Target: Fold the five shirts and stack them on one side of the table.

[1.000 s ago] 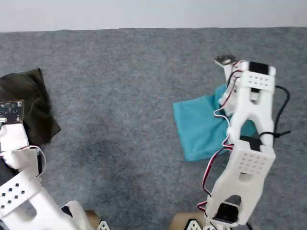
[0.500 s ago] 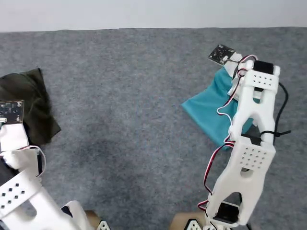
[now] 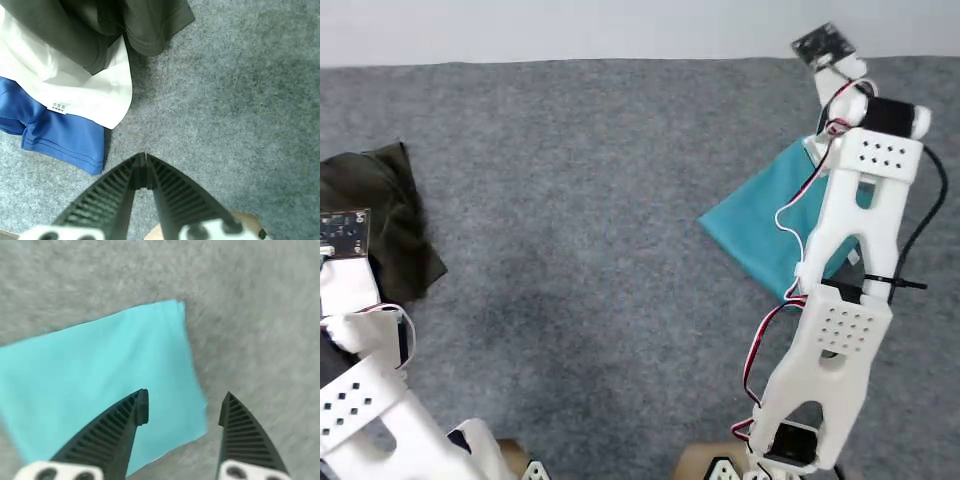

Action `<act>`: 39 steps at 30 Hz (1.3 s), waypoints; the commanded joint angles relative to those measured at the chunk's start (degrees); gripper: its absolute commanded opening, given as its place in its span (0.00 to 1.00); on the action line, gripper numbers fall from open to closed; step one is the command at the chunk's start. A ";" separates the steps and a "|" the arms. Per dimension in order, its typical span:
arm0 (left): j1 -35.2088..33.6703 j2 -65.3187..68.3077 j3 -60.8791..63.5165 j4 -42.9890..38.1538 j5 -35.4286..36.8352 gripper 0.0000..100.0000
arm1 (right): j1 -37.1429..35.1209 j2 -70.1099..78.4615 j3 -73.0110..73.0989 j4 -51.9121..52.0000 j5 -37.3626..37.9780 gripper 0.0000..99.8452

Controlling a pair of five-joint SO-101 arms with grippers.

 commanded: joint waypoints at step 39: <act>0.00 -1.14 -0.22 1.23 -0.26 0.00 | -3.12 4.97 30.59 -11.30 -66.46 0.40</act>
